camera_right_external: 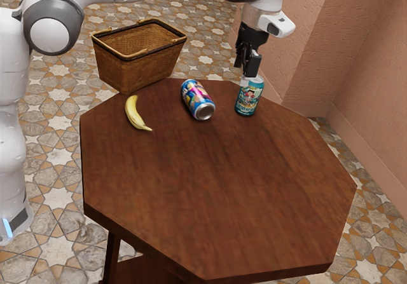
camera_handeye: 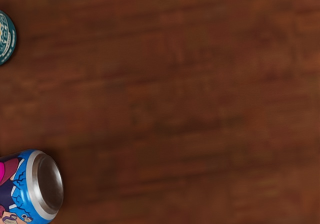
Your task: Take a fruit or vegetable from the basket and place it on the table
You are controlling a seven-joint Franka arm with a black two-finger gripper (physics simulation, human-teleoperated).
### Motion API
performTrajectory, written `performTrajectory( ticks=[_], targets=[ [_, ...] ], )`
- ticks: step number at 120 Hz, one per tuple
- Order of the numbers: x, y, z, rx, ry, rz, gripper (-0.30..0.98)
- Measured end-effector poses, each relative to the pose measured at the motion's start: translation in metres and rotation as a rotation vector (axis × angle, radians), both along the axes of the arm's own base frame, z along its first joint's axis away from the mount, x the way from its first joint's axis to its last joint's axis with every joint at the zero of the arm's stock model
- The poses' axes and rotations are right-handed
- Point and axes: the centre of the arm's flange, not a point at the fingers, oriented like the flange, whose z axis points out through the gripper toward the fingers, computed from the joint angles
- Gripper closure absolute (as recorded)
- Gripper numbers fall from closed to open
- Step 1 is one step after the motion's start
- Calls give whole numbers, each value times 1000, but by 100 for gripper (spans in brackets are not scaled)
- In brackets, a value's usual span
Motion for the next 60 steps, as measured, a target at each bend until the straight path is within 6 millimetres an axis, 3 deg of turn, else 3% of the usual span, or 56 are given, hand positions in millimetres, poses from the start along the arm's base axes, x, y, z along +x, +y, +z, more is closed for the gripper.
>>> performTrajectory(
  ticks=[35, 50, 54, 60],
  targets=[
    [1, 2, -2, -16, 3, 4, 0],
    [3, 41, -7, -68, 13, 60, 0],
    [-6, 54, 8, -60, -2, 68, 0],
    [-36, 92, 35, -28, -29, 102, 0]
  ],
)
